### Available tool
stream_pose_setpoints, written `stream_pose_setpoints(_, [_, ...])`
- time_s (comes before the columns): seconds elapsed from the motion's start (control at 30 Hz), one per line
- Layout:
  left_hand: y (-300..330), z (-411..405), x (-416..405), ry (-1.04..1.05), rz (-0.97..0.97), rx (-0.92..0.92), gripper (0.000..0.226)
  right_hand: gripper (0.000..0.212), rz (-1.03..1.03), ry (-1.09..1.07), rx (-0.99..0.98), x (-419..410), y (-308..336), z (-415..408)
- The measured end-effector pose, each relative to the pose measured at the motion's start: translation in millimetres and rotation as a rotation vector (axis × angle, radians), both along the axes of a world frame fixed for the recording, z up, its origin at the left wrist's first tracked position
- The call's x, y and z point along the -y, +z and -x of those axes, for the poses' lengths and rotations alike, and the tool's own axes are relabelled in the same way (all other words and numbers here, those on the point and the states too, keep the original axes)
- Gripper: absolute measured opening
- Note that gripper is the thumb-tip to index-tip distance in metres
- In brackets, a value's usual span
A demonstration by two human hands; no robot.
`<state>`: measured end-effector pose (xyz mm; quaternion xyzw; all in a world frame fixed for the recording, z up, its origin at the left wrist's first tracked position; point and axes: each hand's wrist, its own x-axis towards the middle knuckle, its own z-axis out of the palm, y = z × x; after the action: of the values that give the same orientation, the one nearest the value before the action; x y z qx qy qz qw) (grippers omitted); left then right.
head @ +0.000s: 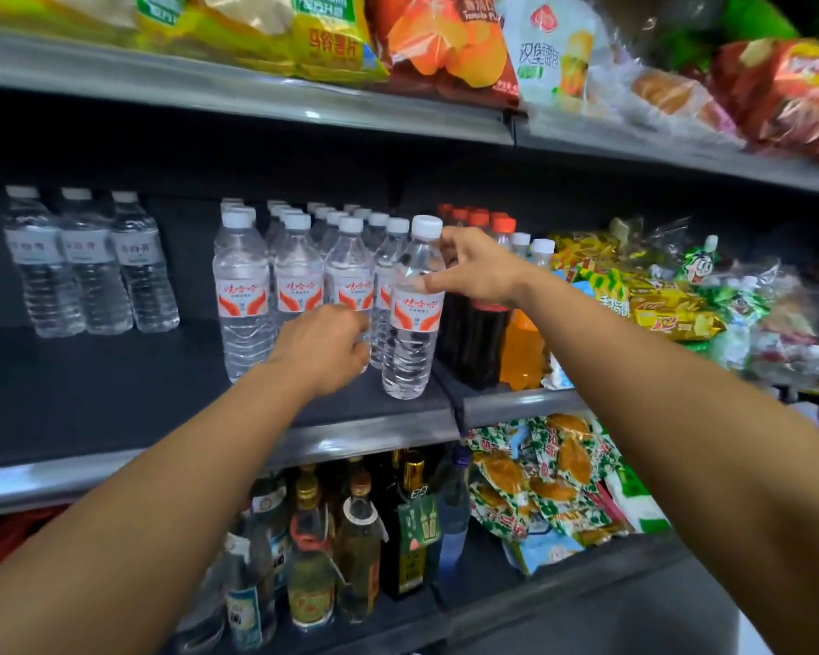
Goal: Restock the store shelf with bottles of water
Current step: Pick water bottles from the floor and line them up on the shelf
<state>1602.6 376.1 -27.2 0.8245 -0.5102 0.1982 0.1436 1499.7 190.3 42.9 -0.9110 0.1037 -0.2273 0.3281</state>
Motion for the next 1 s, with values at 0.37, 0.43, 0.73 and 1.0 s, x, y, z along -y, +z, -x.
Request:
stream_pose_setpoints(0.37, [-8,-19,21,-0.007,-0.023,-0.017,0.021,0.028,-0.063,0.053,-0.208,27,8,-17])
stream_pose_setpoints(0.43, [-10,-19,22,-0.011,-0.024,-0.022,0.022,0.026,-0.088,0.073,-0.215,27,8,-15])
stream_pose_setpoints(0.73, [-10,-10,17,0.014,-0.059,-0.007,0.025,0.050,-0.118,-0.003,-0.176,29,0,-8])
stream_pose_setpoints(1.0, [-4,5,6,0.028,-0.091,0.004,0.028,0.041,0.016,-0.059,-0.193,18,-6,2])
